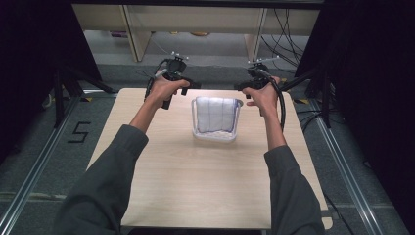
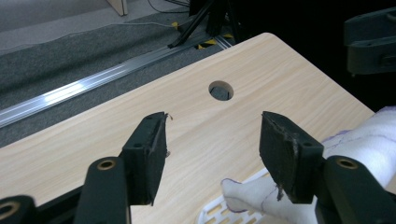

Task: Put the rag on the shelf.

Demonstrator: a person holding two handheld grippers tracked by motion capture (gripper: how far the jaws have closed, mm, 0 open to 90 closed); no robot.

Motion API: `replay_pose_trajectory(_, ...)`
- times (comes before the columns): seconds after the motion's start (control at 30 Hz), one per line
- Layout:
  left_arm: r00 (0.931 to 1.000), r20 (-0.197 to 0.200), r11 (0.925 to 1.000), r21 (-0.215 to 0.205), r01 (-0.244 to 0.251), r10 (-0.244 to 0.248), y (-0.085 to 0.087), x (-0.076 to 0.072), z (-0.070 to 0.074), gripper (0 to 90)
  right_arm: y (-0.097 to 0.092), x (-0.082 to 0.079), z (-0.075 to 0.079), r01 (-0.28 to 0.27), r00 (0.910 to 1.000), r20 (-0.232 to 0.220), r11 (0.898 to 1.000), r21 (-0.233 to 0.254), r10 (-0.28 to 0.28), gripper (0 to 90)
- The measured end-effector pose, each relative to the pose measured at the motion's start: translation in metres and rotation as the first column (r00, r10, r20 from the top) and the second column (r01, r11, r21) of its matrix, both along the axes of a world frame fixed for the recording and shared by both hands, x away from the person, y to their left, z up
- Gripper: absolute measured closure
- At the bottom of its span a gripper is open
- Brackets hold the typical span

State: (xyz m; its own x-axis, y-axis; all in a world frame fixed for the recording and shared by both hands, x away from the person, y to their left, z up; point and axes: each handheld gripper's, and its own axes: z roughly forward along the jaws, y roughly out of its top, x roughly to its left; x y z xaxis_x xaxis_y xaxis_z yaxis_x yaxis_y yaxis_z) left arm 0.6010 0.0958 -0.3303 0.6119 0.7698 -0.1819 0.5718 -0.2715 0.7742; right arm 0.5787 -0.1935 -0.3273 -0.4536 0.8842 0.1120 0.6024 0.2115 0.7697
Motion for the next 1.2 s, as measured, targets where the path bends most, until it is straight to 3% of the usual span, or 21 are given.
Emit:
replay_pose_trajectory(0.13, 1.0, 0.002, 1.0, -0.003, 0.0, 0.0, 0.007, -0.008, 0.004, 39.1, -0.001, -0.009, 0.001, -0.028, 0.9995, 0.012, 0.999, -0.025, 0.029, 46.8)
replay_pose_trajectory(0.2, 0.9999, 0.009, 0.9995, -0.028, 0.012, -0.012, 0.01, -0.015, 0.007, 39.0, 0.0, -0.014, 0.003, -0.021, 0.9998, -0.004, 1.0, -0.003, 0.021, 45.9)
replay_pose_trajectory(0.37, 0.9993, 0.028, 0.9994, -0.024, 0.025, -0.025, 0.015, -0.03, 0.013, 37.5, 0.0, -0.027, 0.01, -0.054, 0.9983, 0.023, 0.998, -0.019, 0.054, 44.6)
replay_pose_trajectory(0.4, 0.9992, 0.029, 0.9993, -0.025, 0.027, -0.026, 0.016, -0.033, 0.013, 36.9, -0.001, -0.029, 0.011, -0.069, 0.9964, 0.047, 0.997, -0.022, 0.07, 44.4)
replay_pose_trajectory(0.47, 0.9989, 0.034, 0.9985, -0.043, 0.034, -0.033, 0.018, -0.039, 0.013, 36.7, 0.0, -0.036, 0.014, -0.071, 0.9968, 0.034, 0.997, -0.011, 0.072, 43.6)
replay_pose_trajectory(0.53, 0.9989, 0.036, 0.9987, -0.039, 0.032, -0.031, 0.021, -0.045, 0.012, 36.7, 0.001, -0.04, 0.014, -0.09, 0.9936, 0.066, 0.996, -0.019, 0.092, 43.3)
replay_pose_trajectory(0.67, 0.9985, 0.042, 0.9967, -0.072, 0.038, -0.035, 0.026, -0.058, 0.013, 34.9, 0.003, -0.051, 0.014, -0.1, 0.9915, 0.08, 0.994, -0.032, 0.103, 42.0)
replay_pose_trajectory(0.73, 0.9979, 0.05, 0.9973, -0.059, 0.045, -0.042, 0.031, -0.066, 0.014, 34.4, 0.002, -0.056, 0.016, -0.113, 0.9908, 0.073, 0.993, -0.022, 0.114, 41.5)
replay_pose_trajectory(0.87, 0.9972, 0.061, 0.9954, -0.084, 0.047, -0.042, 0.034, -0.077, 0.013, 32.3, 0.002, -0.066, 0.015, -0.127, 0.9879, 0.087, 0.992, -0.019, 0.128, 40.1)
replay_pose_trajectory(1.1, 0.9949, 0.081, 0.9964, -0.054, 0.065, -0.06, 0.034, -0.101, 0.006, 30.0, 0.007, -0.081, 0.013, -0.126, 0.9863, 0.107, 0.992, 0.006, 0.125, 34.9)
replay_pose_trajectory(1.13, 0.9939, 0.081, 0.996, -0.043, 0.078, -0.075, 0.034, -0.106, 0.005, 30.0, 0.006, -0.082, 0.013, -0.141, 0.9827, 0.119, 0.99, -0.014, 0.142, 34.2)
replay_pose_trajectory(1.2, 0.9923, 0.097, 0.9947, -0.062, 0.083, -0.076, 0.035, -0.116, 0.002, 29.8, 0.007, -0.087, 0.012, -0.127, 0.985, 0.119, 0.992, 0.012, 0.125, 33.6)
